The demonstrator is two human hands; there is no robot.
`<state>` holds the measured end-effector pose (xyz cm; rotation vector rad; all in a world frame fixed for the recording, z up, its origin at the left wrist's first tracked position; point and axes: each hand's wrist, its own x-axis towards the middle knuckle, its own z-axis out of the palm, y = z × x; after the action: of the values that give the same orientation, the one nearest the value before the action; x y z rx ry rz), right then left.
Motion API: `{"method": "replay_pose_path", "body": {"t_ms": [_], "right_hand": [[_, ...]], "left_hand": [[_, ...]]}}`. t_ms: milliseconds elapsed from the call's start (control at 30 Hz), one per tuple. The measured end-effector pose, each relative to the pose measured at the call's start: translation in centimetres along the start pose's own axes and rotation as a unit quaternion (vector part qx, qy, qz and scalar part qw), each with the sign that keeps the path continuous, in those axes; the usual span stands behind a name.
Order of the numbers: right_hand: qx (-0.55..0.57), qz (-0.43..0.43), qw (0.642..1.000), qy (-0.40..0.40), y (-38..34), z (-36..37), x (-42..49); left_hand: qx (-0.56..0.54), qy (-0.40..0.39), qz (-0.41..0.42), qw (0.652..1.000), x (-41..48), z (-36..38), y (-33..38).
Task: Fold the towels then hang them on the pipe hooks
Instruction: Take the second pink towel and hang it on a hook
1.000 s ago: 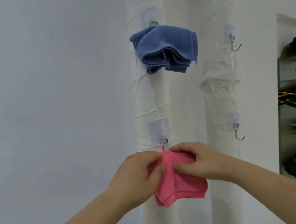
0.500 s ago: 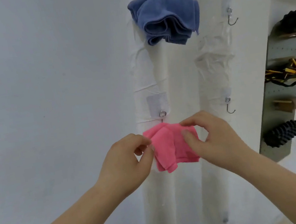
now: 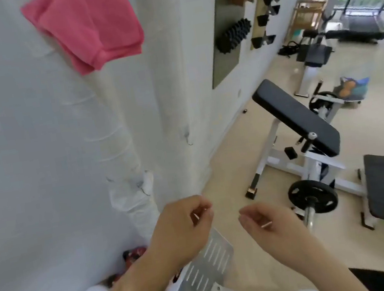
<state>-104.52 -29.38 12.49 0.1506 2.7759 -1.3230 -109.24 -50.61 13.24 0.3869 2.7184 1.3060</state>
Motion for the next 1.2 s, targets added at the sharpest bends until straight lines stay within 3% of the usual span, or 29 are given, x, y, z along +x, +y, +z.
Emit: {"method": "replay_pose_path", "body": {"t_ms": [167, 333, 667, 900, 1200], "right_hand": [[-0.004, 0.166, 0.986, 0.016, 9.3, -0.8, -9.6], [0.016, 0.248, 0.965, 0.088, 15.9, -2.1, -16.8], [-0.031, 0.414, 0.899, 0.140, 29.6, -5.9, -31.0], [0.033, 0.518, 0.844, 0.134, 36.2, -5.7, -38.5], [0.116, 0.506, 0.849, 0.096, 38.4, -5.7, -39.9]], "left_hand": [[-0.011, -0.180, -0.026, 0.983, -4.6, 11.9, 0.3], [-0.020, -0.317, -0.034, 0.948, -10.2, 21.0, 2.6], [0.020, -0.489, -0.083, 0.868, -18.1, 34.9, 7.4], [0.038, -0.543, -0.102, 0.833, -22.3, 42.9, 8.0], [-0.047, -0.434, -0.292, 0.851, -24.2, 47.4, 7.7]]}}
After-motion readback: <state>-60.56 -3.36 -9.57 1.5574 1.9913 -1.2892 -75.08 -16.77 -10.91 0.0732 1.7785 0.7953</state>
